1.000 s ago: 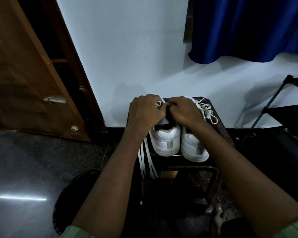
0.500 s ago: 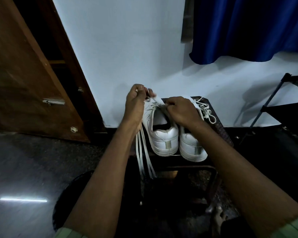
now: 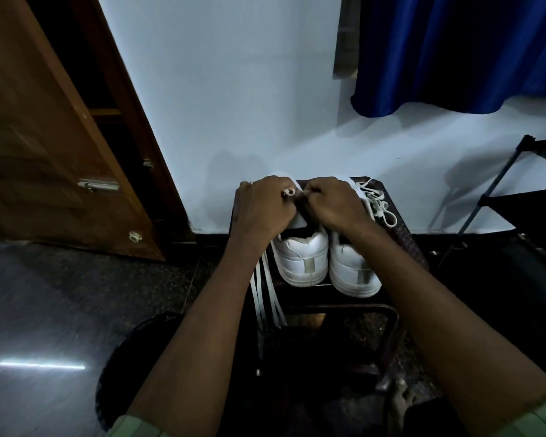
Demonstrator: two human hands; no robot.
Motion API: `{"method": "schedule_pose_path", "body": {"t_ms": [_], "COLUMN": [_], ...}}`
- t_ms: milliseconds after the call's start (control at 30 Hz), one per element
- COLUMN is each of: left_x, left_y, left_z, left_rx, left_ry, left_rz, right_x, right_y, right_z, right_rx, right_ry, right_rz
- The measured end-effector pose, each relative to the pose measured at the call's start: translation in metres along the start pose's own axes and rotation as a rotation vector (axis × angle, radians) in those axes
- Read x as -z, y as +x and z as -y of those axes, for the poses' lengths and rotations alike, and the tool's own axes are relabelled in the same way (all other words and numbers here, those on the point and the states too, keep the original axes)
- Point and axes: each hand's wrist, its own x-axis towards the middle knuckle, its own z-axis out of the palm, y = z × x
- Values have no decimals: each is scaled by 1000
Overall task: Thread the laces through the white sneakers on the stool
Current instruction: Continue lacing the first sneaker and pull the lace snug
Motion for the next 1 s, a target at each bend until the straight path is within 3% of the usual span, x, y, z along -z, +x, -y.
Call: {"method": "schedule_pose_path", "body": {"t_ms": [67, 133, 233, 333, 400, 533, 667, 733, 833, 900, 1000], "left_x": [-2, 2, 10, 17, 18, 9, 4, 4, 5, 6, 6], "left_y": [5, 9, 15, 16, 17, 11, 3, 1, 2, 1, -3], "left_z": [3, 5, 9, 14, 19, 22, 28, 27, 23, 16, 4], "left_rx": [175, 373, 512, 611, 658, 624, 661, 581, 357, 253, 239], "left_ry": [-469, -910, -1466, -1722, -1482, -740, -377, -215, -170, -264, -361], "left_rz": [-6, -113, -242, -228, -191, -98, 15, 12, -52, 27, 162], "right_x": [0, -1, -2, -3, -3, -4, -5, -6, -7, -8, -8], "right_y": [1, 1, 2, 2, 3, 0, -1, 0, 3, 5, 8], "right_z": [0, -1, -3, -3, -5, -6, -4, -3, -4, -6, -8], "right_rx": [3, 11, 13, 20, 15, 114, 196, 190, 159, 131, 82], "right_ry": [-5, -17, -19, -29, -30, 56, 47, 44, 9, -17, 17], "right_rz": [5, 2, 6, 18, 23, 13, 30, 26, 19, 11, 6]}}
